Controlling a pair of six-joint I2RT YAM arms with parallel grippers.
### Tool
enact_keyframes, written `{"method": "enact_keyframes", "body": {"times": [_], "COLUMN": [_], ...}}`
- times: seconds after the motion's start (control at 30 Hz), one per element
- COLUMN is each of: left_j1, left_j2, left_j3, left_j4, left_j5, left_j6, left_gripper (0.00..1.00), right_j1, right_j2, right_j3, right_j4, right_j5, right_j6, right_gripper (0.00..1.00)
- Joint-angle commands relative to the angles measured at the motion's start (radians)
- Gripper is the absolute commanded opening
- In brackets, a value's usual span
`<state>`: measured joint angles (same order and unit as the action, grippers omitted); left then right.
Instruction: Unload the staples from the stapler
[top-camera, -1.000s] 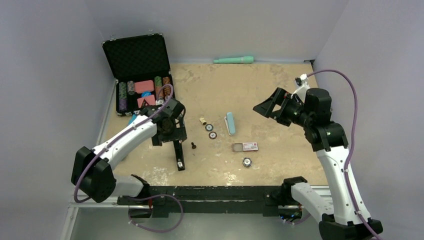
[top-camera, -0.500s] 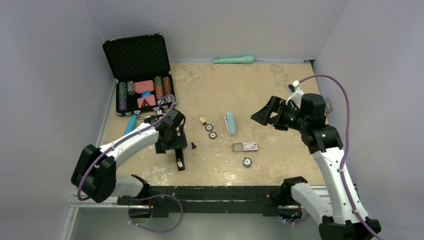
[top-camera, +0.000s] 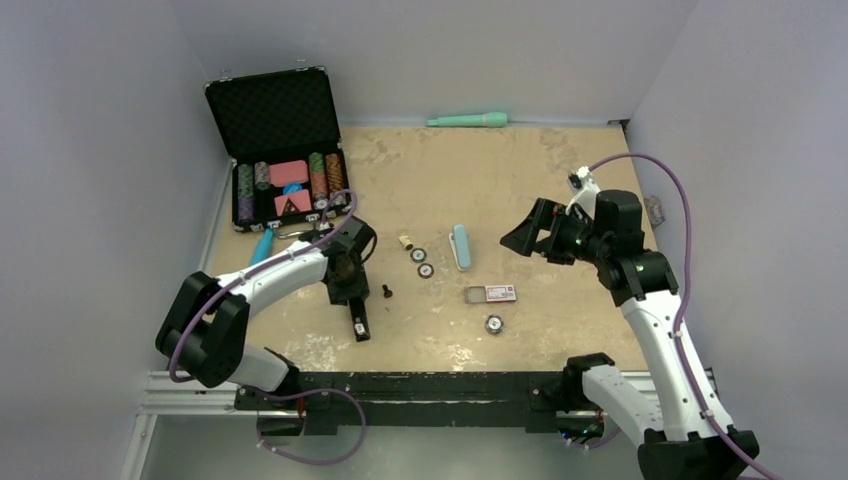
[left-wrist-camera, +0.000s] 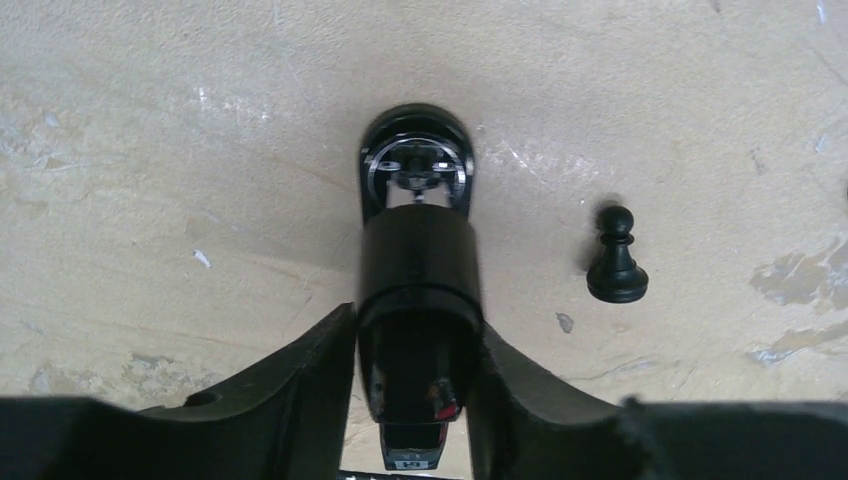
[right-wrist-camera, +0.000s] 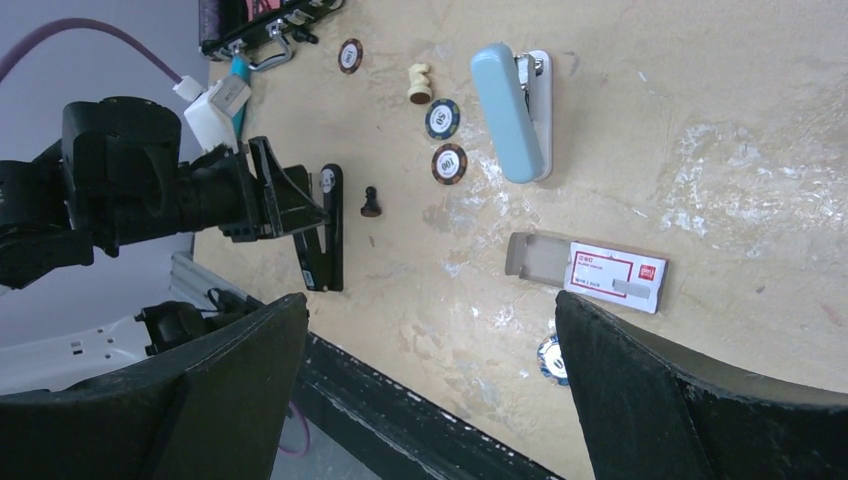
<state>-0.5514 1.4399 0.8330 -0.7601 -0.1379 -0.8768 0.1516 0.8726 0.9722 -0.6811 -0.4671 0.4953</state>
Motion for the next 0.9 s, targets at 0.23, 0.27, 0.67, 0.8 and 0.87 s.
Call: {"method": "enact_keyframes", "body": {"times": [0.23,0.27,0.67,0.8,0.87], "left_j1": [-0.003,-0.003,-0.003,-0.004,-0.004], "left_j2": [0.007,-0.003,-0.14,-0.181,-0.194], "left_j3": [0.024,0.029,0.179,0.221,0.24], "left_j4": [0.007,0.007,-0.135,-0.184,-0.196], "left_j5": [-0.01,-0.008,0.049,0.053,0.076], "left_j6": [-0.021,-0.016,0.081,0.101,0.119], "left_gripper": [0.0,0.0,0.0,0.0,0.0], "right_j1": [0.003,0.003,0.003,0.003,0.003], "right_j2": [0.002,0.002,0.004,-0.037,-0.068], "right_j3": [0.004,0.002,-0.022,-0.05,-0.086], "right_j4": [0.016,0.017,0.072,0.109,0.14], "right_j5": [-0.025,-0.025,-0.099,-0.135,-0.168], "right_j6": [-0.041,-0.039,-0.033,-0.013,0.013], "right_gripper": [0.99,0.99,0.99,0.99,0.99]}}
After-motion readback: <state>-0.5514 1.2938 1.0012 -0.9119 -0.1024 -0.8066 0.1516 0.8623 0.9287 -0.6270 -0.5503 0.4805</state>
